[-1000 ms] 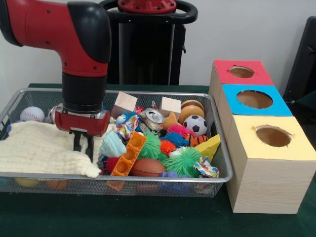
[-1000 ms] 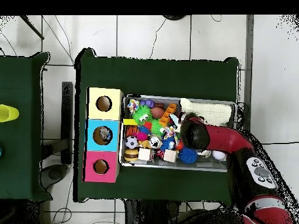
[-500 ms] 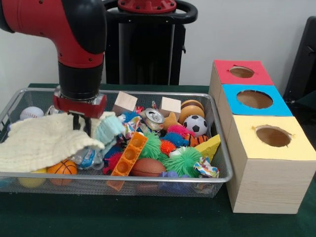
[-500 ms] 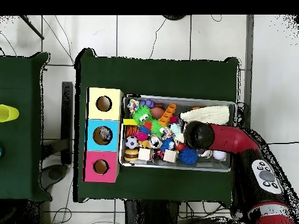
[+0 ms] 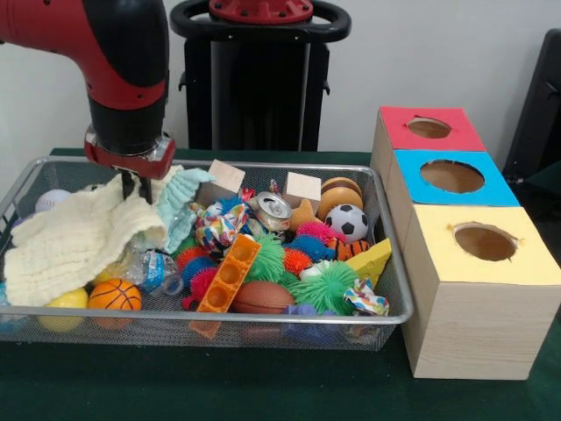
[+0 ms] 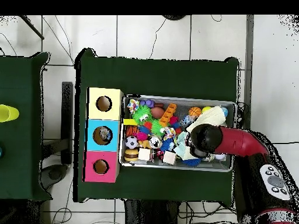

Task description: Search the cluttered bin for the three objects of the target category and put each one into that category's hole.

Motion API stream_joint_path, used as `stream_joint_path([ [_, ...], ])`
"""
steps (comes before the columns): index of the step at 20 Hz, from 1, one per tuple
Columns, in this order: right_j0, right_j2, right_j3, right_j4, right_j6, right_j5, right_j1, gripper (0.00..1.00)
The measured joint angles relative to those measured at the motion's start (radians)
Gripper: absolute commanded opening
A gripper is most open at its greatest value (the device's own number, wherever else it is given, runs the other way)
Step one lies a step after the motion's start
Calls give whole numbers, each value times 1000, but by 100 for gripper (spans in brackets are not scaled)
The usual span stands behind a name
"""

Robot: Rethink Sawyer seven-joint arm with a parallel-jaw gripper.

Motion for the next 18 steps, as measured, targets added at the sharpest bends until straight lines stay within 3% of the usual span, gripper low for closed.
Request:
stream_joint_path([
  [9,-49,0,0,-5,0,24,5,0],
  [18,-96,-3,13,-6,0,163,7,0],
])
